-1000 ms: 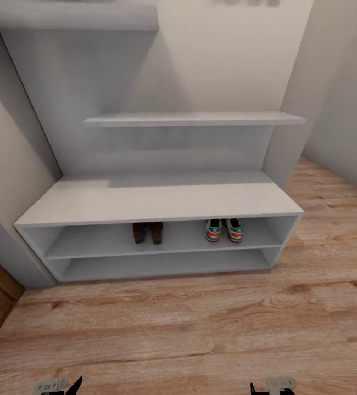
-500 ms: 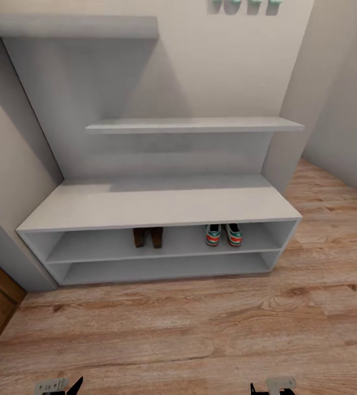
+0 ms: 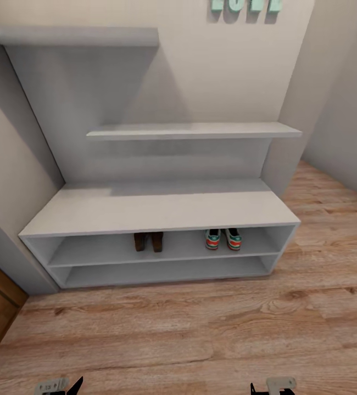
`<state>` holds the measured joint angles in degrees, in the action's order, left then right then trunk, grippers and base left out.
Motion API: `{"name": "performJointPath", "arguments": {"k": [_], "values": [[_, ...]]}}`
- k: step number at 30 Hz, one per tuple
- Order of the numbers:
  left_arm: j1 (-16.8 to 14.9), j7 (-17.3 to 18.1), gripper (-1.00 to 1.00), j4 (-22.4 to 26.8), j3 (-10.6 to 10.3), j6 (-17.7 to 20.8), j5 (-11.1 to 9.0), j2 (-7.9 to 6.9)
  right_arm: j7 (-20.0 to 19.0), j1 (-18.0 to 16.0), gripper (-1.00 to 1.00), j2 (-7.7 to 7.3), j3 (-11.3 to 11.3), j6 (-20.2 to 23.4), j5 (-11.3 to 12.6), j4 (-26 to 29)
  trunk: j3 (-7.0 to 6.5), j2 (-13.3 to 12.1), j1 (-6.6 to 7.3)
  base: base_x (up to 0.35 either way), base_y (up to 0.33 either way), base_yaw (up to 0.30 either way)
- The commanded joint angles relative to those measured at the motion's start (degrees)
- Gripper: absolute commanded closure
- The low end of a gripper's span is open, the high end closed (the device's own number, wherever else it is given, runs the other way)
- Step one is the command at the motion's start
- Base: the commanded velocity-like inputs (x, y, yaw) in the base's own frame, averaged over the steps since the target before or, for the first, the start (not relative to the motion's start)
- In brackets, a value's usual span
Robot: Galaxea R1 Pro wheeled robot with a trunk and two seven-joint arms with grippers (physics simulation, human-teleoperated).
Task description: Pick up the two gym shoes and the two sandals from the corridor floor and place them onto the hallstand (shoe rack) in the corridor, making sure they are on the rack and not on the floor. Arrange them so the two gym shoes are next to each other and the two sandals are next to each other.
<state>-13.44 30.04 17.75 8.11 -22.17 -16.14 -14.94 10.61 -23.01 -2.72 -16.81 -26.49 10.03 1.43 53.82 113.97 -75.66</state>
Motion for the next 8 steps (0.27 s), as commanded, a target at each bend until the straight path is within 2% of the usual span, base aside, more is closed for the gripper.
{"name": "performJointPath", "arguments": {"k": [1, 8], "values": [[0.0, 0.5, -1.0, -0.1, 0.1, 0.1, -0.5, 0.0, 0.1, 0.0, -1.0, 0.0, -0.5, -0.1, 0.5, 0.0, -0.14, -0.4, 0.23, 0.0, 0.0, 0.0], [0.0, 0.5, -1.0, -0.1, 0.1, 0.1, -0.6, -0.07, 0.1, 0.0, -1.0, 0.0, -0.5, -0.1, 0.5, 0.0, -1.4, -3.2, 1.77, 0.0, 0.0, 0.0]]}}
